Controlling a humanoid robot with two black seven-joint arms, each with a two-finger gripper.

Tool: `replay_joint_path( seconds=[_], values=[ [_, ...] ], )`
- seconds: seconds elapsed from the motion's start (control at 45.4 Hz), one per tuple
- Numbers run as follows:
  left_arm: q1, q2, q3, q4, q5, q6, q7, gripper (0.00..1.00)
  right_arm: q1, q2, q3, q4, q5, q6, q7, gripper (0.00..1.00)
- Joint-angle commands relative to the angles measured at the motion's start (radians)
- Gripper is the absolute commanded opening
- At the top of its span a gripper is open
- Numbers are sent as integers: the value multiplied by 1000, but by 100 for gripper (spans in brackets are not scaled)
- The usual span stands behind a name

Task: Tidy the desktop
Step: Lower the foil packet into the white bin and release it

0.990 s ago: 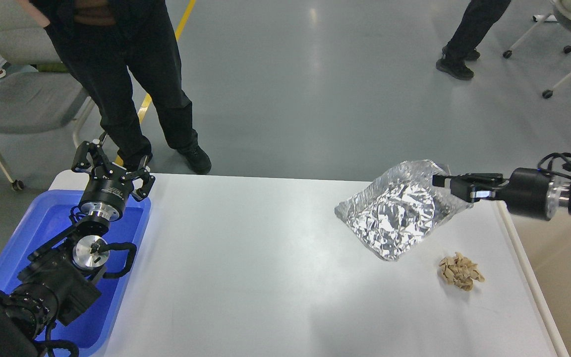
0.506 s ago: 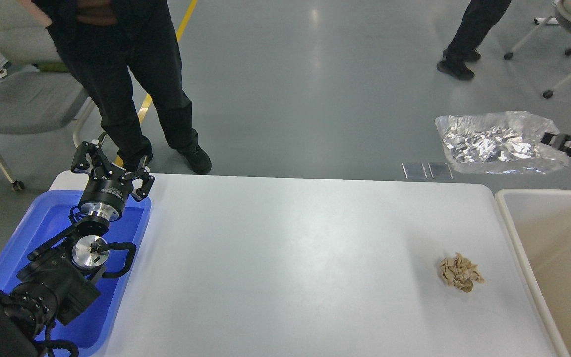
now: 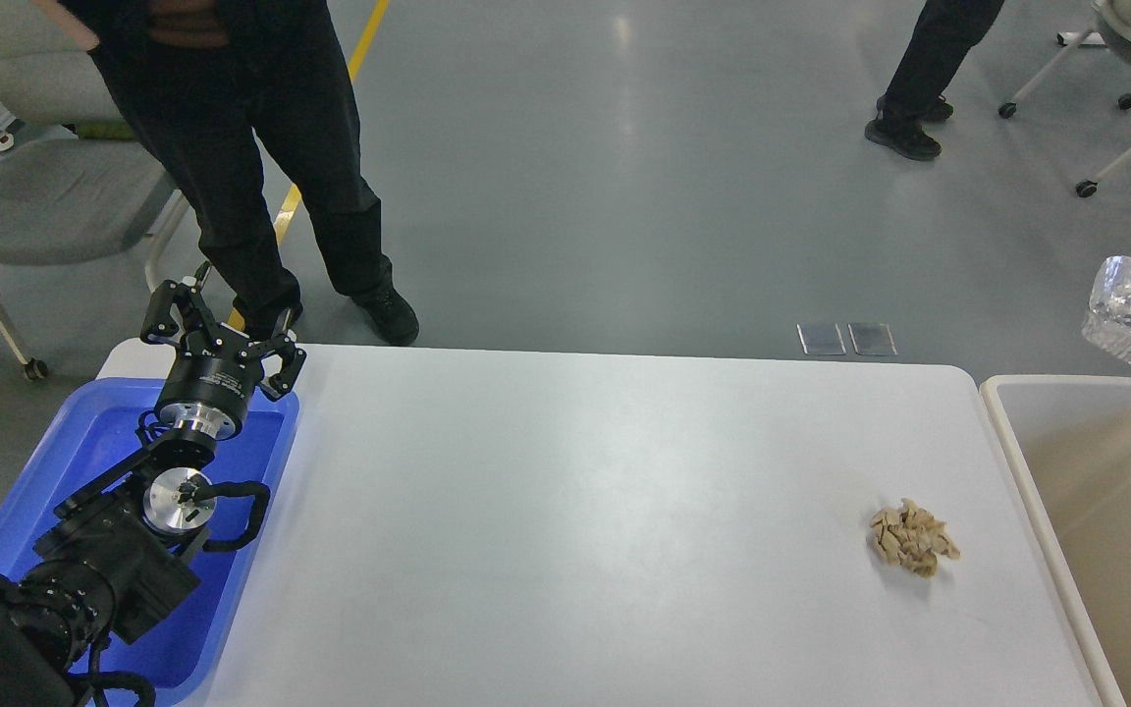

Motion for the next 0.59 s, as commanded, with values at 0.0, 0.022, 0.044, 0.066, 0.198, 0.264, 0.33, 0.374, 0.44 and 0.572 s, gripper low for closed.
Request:
replay_joint_path(
  seconds=[0.0,0.022,0.044,0.066,0.198,0.264,0.33,0.374,0.44,0.572],
  values=[
    [0,0,0,0,0,0,0,100,-130,59,200,-103,88,-7,-136,0],
    [0,0,0,0,0,0,0,100,-135,65,223,-105,88,-7,-149,0],
    [0,0,0,0,0,0,0,100,-140,74,244,-105,88,-7,-165,0],
    [0,0,0,0,0,0,0,100,-144,83,267,-106,88,-7,-179,0],
    [0,0,0,0,0,0,0,100,-158,109,385,-108,88,-22,-258,0],
    [0,0,0,0,0,0,0,100,-161,135,428,-108,88,-41,-289,0],
    [0,0,0,0,0,0,0,100,-163,161,467,-108,89,-70,-318,0],
    [0,0,0,0,0,0,0,100,-163,177,490,-108,89,-87,-335,0],
    [0,0,0,0,0,0,0,100,-163,201,514,-108,89,-111,-349,0],
    [0,0,0,0,0,0,0,100,-163,253,527,-108,89,-173,-389,0]
  ],
)
